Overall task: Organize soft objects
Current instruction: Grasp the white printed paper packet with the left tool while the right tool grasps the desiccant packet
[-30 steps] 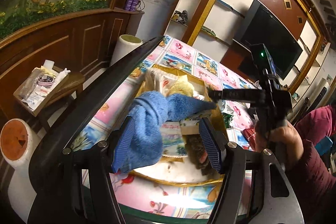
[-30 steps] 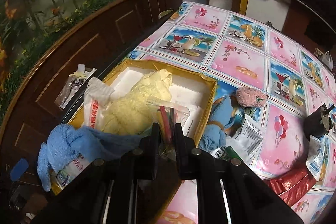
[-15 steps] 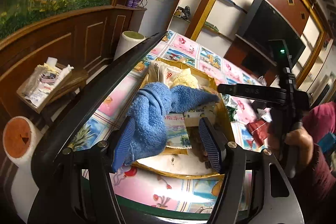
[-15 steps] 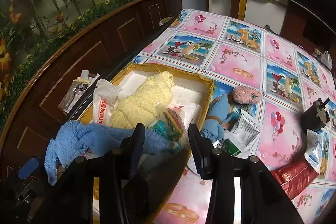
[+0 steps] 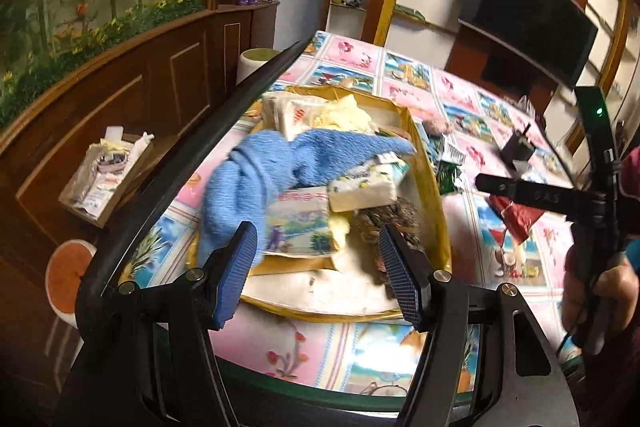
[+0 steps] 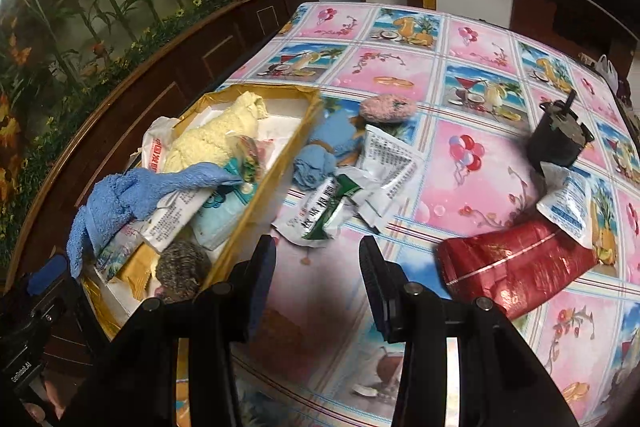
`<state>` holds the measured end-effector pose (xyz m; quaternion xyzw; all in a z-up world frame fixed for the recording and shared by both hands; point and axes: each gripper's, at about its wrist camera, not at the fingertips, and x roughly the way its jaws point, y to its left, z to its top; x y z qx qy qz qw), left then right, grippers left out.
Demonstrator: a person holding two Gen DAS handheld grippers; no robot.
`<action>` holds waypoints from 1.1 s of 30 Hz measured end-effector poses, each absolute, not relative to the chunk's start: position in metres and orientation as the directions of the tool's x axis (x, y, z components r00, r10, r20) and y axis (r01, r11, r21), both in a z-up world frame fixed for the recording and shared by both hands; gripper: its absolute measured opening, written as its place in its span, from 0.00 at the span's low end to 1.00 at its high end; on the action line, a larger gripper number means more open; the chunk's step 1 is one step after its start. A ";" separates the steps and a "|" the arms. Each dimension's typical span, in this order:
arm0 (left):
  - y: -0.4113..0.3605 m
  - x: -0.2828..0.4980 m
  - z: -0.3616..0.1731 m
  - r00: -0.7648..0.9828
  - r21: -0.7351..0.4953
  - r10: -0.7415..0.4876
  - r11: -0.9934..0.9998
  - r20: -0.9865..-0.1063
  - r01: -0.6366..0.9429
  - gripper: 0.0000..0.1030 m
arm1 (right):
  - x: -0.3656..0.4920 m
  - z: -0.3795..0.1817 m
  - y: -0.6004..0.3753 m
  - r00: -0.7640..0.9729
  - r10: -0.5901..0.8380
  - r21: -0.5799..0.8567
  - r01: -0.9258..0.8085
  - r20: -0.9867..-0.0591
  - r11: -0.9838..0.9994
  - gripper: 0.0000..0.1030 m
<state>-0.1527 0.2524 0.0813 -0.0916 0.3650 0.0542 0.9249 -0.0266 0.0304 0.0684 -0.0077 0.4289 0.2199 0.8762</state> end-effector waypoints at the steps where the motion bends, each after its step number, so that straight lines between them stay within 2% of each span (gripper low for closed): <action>1: 0.247 -0.151 0.081 0.724 -0.113 0.041 0.980 -0.688 -0.164 0.62 | -0.026 0.068 0.022 0.541 0.375 0.178 -0.381 -0.753 0.907 0.42; 13: 0.182 -0.129 0.086 0.701 0.064 0.126 0.991 -0.702 -0.114 0.62 | -0.022 0.058 -0.071 0.575 0.372 0.254 -0.277 -0.729 0.927 0.42; 16: 0.169 -0.121 0.085 0.688 0.079 0.112 0.994 -0.717 -0.080 0.62 | -0.017 0.056 -0.094 0.589 0.368 0.272 -0.249 -0.719 0.929 0.42; 19: 0.158 -0.110 0.087 0.672 0.038 0.045 0.999 -0.739 -0.026 0.62 | -0.012 0.057 -0.121 0.612 0.355 0.287 -0.210 -0.707 0.935 0.43; 21: 0.152 -0.096 0.088 0.644 -0.048 -0.054 0.999 -0.763 0.027 0.62 | -0.005 0.057 -0.140 0.642 0.325 0.288 -0.166 -0.695 0.943 0.44; 23: 0.142 -0.081 0.088 0.617 -0.112 -0.129 0.991 -0.776 0.066 0.62 | 0.001 0.057 -0.162 0.674 0.283 0.286 -0.110 -0.682 0.952 0.49; 29: 0.074 -0.024 0.081 0.588 -0.046 -0.160 0.978 -0.793 0.204 0.62 | 0.016 0.043 -0.218 0.697 0.290 0.399 -0.006 -0.656 0.917 0.50; 33: 0.041 0.016 0.074 0.572 -0.102 -0.250 0.955 -0.781 0.277 0.62 | 0.024 0.039 -0.230 0.682 0.322 0.439 -0.002 -0.656 0.899 0.50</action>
